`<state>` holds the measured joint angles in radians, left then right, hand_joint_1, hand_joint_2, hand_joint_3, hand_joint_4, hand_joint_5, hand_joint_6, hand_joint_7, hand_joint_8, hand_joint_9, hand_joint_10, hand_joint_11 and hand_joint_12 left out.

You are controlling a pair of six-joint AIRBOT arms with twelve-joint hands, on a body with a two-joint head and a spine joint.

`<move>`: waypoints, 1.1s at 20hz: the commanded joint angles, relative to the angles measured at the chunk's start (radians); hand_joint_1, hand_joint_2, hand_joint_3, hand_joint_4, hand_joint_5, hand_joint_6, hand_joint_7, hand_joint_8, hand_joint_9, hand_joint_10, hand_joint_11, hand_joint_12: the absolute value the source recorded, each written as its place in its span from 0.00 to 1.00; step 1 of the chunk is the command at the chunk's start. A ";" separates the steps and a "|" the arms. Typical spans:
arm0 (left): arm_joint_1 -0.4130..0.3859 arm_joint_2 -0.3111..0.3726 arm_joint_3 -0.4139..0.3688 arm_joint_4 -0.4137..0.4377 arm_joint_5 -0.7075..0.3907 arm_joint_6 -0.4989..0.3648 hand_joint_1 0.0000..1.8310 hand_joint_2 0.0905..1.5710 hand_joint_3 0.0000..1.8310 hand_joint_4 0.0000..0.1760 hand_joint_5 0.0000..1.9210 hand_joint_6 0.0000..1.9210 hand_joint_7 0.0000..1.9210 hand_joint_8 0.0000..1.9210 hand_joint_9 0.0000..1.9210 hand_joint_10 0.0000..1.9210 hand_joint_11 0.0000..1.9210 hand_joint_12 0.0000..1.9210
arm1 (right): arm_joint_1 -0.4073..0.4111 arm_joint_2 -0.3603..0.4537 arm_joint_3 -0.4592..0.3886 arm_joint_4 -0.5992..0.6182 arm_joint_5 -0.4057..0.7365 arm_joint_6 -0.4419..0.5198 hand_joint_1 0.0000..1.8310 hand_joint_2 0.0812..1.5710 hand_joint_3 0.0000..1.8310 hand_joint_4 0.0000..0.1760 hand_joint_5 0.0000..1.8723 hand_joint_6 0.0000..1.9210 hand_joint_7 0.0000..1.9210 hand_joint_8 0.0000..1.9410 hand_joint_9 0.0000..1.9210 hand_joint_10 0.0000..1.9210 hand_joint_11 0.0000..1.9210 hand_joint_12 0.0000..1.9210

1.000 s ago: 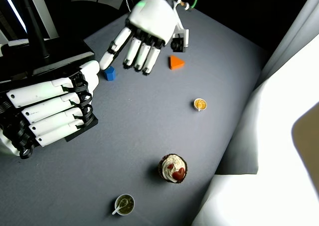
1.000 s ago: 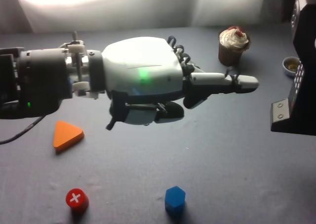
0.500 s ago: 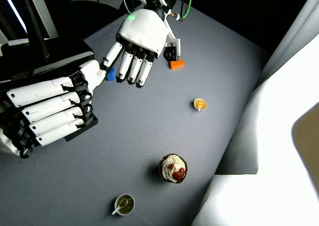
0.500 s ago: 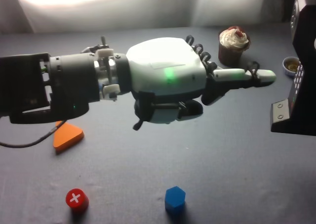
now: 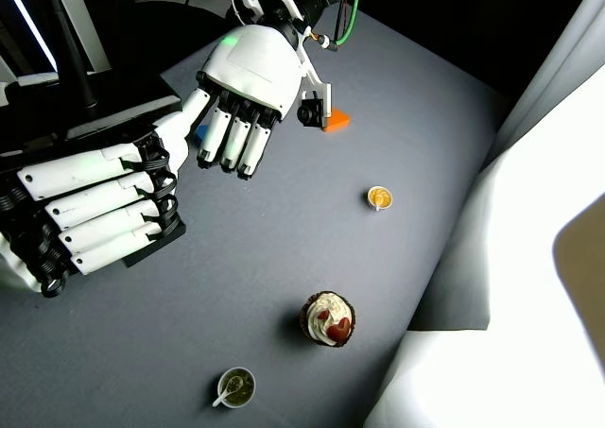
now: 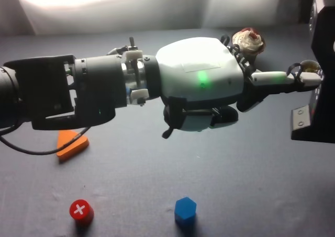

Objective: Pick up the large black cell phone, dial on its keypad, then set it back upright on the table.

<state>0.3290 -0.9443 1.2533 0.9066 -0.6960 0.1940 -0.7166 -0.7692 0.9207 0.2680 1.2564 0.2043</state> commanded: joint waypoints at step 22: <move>-0.011 0.055 0.086 -0.049 -0.140 -0.039 0.69 0.85 0.00 0.29 0.00 0.00 0.29 0.90 0.42 1.00 0.38 1.00 | 0.011 0.007 -0.001 -0.001 0.148 0.021 0.76 0.68 0.00 0.00 0.51 0.45 0.53 0.46 0.51 0.63 0.49 0.63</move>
<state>0.3424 -0.8940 1.3392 0.9138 -0.7513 0.1528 -0.7162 -0.7712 0.9195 0.2573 1.2587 0.2058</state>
